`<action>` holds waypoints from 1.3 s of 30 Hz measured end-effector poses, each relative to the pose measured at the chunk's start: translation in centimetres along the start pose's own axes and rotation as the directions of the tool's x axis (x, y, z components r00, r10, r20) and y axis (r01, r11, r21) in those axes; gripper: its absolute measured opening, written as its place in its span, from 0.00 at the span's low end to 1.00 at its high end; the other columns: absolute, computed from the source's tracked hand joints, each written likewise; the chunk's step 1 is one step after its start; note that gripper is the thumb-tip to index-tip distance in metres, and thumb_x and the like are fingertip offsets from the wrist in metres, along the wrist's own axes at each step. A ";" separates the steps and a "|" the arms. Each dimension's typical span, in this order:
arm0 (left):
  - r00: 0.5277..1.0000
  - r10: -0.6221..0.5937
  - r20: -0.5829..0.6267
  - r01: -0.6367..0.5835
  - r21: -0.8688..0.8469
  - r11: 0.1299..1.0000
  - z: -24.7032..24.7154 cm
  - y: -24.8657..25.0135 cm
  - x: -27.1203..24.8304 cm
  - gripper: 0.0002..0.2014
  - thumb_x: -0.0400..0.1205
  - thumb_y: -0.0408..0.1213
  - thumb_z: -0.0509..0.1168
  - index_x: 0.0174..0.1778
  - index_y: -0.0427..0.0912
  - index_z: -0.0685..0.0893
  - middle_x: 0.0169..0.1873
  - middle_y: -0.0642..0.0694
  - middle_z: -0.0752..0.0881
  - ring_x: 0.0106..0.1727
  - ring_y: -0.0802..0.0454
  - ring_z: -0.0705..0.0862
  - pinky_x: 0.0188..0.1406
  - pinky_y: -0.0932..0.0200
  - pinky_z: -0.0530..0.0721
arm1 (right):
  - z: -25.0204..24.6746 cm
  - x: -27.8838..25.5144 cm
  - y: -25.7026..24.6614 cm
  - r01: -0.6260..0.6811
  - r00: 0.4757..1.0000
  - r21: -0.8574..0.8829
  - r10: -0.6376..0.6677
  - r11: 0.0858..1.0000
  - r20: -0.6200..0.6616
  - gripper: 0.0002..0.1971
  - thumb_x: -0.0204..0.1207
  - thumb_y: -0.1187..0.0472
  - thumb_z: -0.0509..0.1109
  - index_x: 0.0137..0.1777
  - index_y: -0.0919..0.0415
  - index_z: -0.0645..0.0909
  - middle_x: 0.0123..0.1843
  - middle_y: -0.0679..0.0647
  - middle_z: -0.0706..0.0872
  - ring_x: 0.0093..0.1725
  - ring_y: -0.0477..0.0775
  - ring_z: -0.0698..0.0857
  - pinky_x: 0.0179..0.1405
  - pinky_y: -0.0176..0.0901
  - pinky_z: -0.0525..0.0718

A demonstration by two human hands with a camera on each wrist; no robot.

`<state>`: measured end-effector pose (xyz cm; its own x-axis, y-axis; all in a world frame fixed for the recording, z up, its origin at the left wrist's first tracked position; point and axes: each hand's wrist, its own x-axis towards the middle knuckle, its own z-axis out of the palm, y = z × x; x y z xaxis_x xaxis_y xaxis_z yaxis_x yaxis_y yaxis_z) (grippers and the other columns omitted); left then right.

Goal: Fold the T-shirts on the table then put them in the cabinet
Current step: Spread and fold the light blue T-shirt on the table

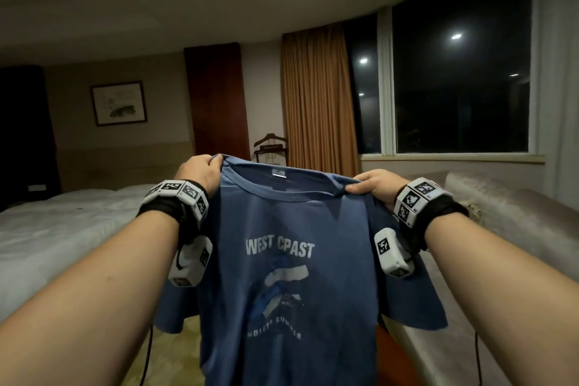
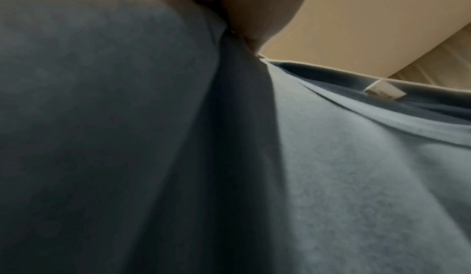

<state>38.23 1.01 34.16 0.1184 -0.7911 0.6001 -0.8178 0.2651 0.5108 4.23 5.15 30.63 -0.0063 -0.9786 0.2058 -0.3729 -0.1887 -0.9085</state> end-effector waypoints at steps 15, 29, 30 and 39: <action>0.970 0.226 -0.086 -0.236 -0.130 0.963 -2.9 4.1 -1.0 0.23 0.86 0.44 0.59 0.25 0.40 0.73 0.27 0.41 0.76 0.35 0.46 0.74 0.34 0.55 0.67 | -0.6 -0.5 -3.0 0.124 0.607 -0.295 -0.308 0.947 -0.733 0.20 0.86 0.55 0.55 0.34 0.65 0.73 0.45 0.68 0.84 0.45 0.66 0.79 0.39 0.43 0.65; 0.977 0.214 -0.003 -0.208 -0.253 0.945 -8.2 5.6 -0.8 0.16 0.82 0.45 0.66 0.34 0.38 0.83 0.28 0.44 0.77 0.32 0.54 0.72 0.28 0.62 0.69 | -2.9 -1.4 -7.1 0.253 0.462 -0.341 -0.423 0.905 -0.779 0.20 0.85 0.50 0.57 0.36 0.61 0.78 0.36 0.57 0.79 0.37 0.56 0.76 0.34 0.41 0.66; 0.980 0.185 0.072 -0.164 -0.237 0.958 -7.5 5.2 -0.6 0.14 0.81 0.43 0.68 0.32 0.39 0.82 0.29 0.43 0.77 0.33 0.51 0.72 0.30 0.61 0.70 | -2.8 -0.8 -6.4 0.235 0.513 -0.348 -0.420 0.908 -0.749 0.21 0.85 0.50 0.58 0.33 0.60 0.75 0.36 0.58 0.78 0.37 0.57 0.77 0.35 0.42 0.67; 0.841 -0.111 0.529 -0.015 0.227 0.974 8.1 -3.8 -1.0 0.13 0.84 0.42 0.64 0.58 0.38 0.86 0.55 0.39 0.86 0.56 0.42 0.83 0.49 0.59 0.75 | 0.3 4.7 8.2 -0.223 0.928 -0.425 0.059 0.877 -0.367 0.22 0.82 0.49 0.63 0.29 0.59 0.78 0.34 0.57 0.82 0.37 0.58 0.81 0.38 0.42 0.75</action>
<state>36.69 -3.67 26.59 -0.1079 -0.9866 0.1223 -0.9260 0.1445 0.3487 1.38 -1.01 24.03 -0.3681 -0.8893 0.2713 -0.7203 0.0882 -0.6881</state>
